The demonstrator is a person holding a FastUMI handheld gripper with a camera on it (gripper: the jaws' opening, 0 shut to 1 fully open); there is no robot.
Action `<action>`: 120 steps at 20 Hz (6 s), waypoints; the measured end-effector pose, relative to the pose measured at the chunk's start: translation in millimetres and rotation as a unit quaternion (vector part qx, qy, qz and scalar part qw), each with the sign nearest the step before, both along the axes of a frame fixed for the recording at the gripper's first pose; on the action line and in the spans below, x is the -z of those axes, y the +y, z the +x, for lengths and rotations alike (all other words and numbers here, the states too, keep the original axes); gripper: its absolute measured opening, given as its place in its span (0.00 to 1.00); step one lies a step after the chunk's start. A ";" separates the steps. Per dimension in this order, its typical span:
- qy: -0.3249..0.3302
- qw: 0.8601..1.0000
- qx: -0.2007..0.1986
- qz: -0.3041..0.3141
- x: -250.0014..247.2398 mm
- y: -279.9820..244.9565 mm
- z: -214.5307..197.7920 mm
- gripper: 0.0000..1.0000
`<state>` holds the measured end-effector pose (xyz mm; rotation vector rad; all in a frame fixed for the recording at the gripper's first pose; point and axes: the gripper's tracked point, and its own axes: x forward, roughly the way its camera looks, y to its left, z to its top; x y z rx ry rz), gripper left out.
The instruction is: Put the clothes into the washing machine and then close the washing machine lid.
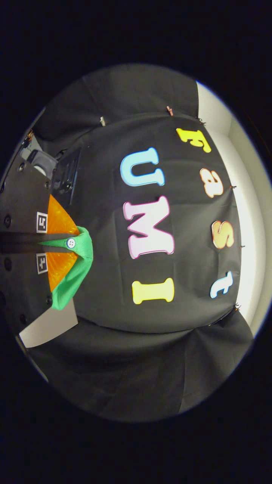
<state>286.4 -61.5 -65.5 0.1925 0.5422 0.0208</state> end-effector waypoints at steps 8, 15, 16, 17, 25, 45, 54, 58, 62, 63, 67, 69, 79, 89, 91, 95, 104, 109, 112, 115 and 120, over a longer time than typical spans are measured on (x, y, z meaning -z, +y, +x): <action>-0.087 0.990 -0.091 0.063 -58.9 112.3 15.6 0.05; -0.077 0.969 -0.209 0.106 -26.1 232.1 7.8 0.05; -0.070 0.966 -0.224 0.109 -14.0 246.4 6.0 0.05; -0.062 0.963 -0.237 0.111 -2.1 258.5 4.3 0.05; 0.002 0.945 -0.304 0.120 106.8 329.5 4.1 0.05; 0.201 0.900 -0.383 0.046 316.9 374.7 -39.9 0.27; 0.198 0.901 -0.381 0.057 312.6 373.7 -37.8 0.99; 0.143 0.909 -0.386 0.064 290.0 380.5 -24.9 0.99; 0.068 0.926 -0.364 0.069 263.9 377.9 0.0 0.99; 0.051 0.931 -0.355 0.067 259.1 375.0 5.9 0.99; -0.002 0.949 -0.311 0.055 248.3 363.9 32.0 0.99; -0.021 0.959 -0.279 0.045 245.0 354.0 47.0 0.99; -0.049 0.994 -0.097 0.000 253.5 295.4 102.7 0.98; -0.002 0.999 -0.015 -0.045 287.8 261.5 120.2 0.99; 0.011 0.998 -0.012 -0.053 297.6 258.9 121.7 0.99; 0.021 0.998 -0.004 -0.054 301.3 255.7 123.3 0.99; 0.070 0.997 -0.015 -0.037 306.1 256.6 109.4 1.00; 0.094 0.995 -0.018 -0.038 296.5 256.6 88.4 1.00; 0.111 0.993 -0.019 -0.036 290.4 258.8 67.2 1.00; 0.125 0.991 -0.018 -0.035 283.3 261.9 38.7 1.00; 0.176 0.983 -0.041 -0.028 287.3 268.1 -12.2 1.00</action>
